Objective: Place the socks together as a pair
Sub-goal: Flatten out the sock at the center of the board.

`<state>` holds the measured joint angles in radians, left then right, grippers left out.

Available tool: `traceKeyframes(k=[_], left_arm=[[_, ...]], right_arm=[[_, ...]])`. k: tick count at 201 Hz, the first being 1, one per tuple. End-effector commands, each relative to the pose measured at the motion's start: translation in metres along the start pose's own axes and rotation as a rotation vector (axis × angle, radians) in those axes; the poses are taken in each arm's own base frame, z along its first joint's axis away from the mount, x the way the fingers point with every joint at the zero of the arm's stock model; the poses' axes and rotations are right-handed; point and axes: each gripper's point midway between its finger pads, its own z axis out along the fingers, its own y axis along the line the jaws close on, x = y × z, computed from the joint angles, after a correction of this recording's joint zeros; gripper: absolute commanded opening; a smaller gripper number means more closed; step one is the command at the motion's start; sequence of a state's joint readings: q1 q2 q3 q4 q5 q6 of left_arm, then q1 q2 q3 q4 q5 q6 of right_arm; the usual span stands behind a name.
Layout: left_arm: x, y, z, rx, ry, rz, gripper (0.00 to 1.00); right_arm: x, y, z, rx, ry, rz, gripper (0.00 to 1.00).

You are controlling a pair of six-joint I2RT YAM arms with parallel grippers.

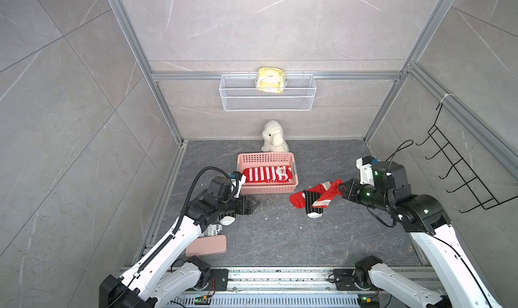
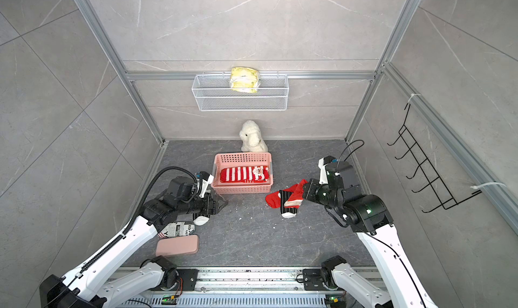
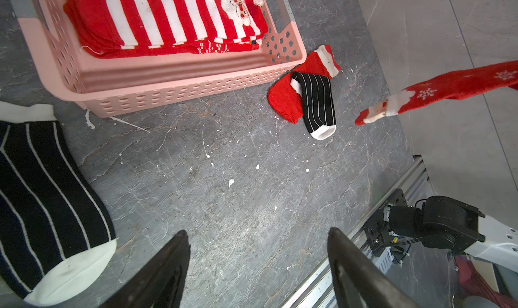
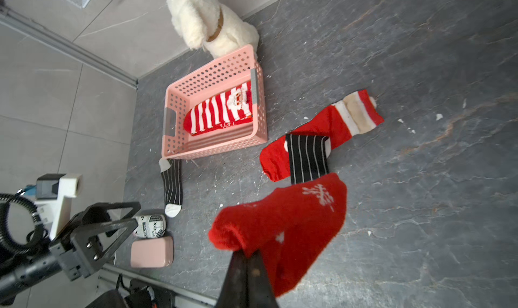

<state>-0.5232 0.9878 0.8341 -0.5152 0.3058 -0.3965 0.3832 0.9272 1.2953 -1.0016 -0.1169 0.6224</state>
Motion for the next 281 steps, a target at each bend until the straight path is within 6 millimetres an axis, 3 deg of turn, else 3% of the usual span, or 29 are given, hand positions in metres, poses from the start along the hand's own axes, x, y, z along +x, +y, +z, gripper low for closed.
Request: traceKeyframes(k=[1,40,57,84,114,135,182,240,281], left_arm=[[-0.013,-0.002,-0.009,-0.018,-0.059,0.034,0.78],[-0.015,0.003,-0.011,-0.045,-0.073,0.040,0.77],[-0.014,0.005,-0.010,-0.057,-0.072,0.038,0.77],[-0.015,0.007,-0.010,-0.068,-0.072,0.036,0.77],[-0.015,0.007,-0.010,-0.070,-0.069,0.032,0.77],[-0.015,0.006,-0.009,-0.068,-0.065,0.027,0.76],[-0.015,0.008,-0.009,-0.076,-0.062,0.023,0.76],[-0.017,0.017,-0.015,-0.142,-0.074,0.025,0.76],[-0.026,0.038,-0.029,-0.288,-0.117,-0.003,0.76]], right_arm=[[0.011,0.010,0.005,-0.041,0.041,0.019,0.00],[0.029,0.023,0.027,-0.060,0.100,0.007,0.00],[0.030,0.020,0.032,-0.023,0.083,0.019,0.00],[0.031,-0.013,0.032,0.161,0.067,0.077,0.00],[0.037,-0.056,0.009,0.410,0.065,0.135,0.00],[0.044,-0.066,-0.004,0.446,0.046,0.190,0.00],[0.107,-0.023,0.047,0.299,0.164,0.264,0.00],[0.201,0.096,0.157,0.200,0.327,0.180,0.00],[0.240,0.147,0.211,0.121,0.425,0.210,0.00]])
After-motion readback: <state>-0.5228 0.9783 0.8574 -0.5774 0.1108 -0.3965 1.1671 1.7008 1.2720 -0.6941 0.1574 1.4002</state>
